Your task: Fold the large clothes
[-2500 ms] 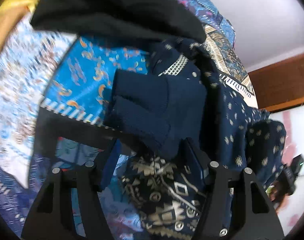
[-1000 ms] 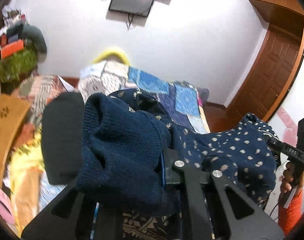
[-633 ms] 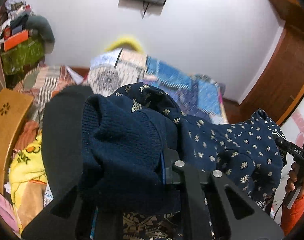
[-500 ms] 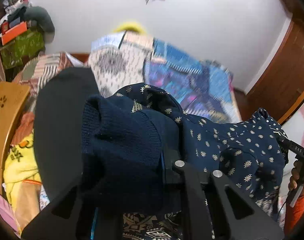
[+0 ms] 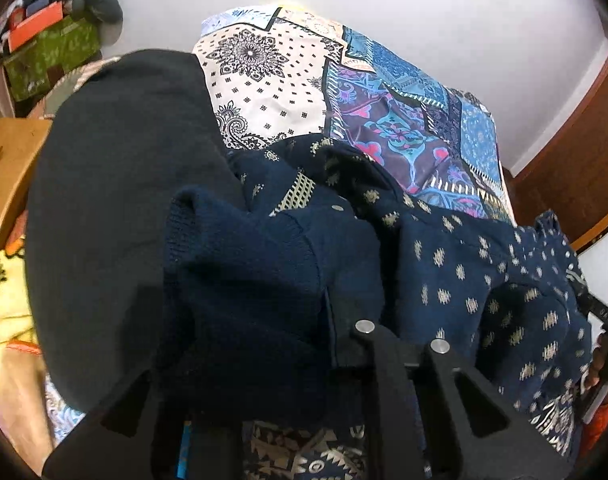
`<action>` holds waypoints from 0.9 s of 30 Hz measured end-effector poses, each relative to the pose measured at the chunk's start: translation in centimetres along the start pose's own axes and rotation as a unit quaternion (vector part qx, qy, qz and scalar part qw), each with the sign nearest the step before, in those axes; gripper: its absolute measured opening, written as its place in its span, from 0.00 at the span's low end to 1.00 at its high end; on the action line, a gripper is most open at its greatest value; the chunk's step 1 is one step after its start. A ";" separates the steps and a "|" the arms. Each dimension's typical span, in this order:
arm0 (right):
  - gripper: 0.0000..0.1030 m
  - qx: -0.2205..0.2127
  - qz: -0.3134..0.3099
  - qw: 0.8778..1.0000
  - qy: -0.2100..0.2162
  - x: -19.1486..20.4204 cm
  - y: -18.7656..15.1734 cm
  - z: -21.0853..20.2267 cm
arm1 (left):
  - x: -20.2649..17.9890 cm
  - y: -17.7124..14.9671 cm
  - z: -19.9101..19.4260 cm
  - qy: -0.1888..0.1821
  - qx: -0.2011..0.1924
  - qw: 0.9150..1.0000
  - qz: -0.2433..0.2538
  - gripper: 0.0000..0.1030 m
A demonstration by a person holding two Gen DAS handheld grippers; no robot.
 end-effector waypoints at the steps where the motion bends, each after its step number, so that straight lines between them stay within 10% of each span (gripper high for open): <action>1: 0.24 -0.002 -0.003 1.000 -0.009 0.0 -0.1 -0.6 | -0.2 -0.3 -0.4 0.008 0.001 1.000 0.009 0.20; 27: 0.63 -0.054 -0.099 0.993 -0.031 2.0 -9.1 -16.3 | -0.2 -11.2 -13.2 0.007 0.007 0.999 0.031 0.40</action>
Point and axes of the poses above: each gripper's, at about its wrist camera, not at the fingertips, and z roughly the way its jaws point, x to its left, y to its top, the point moved 10 cm from there along z, roughly the way its jaws point, and after that the axes turned 3 degrees about z, right-handed, at the moved point
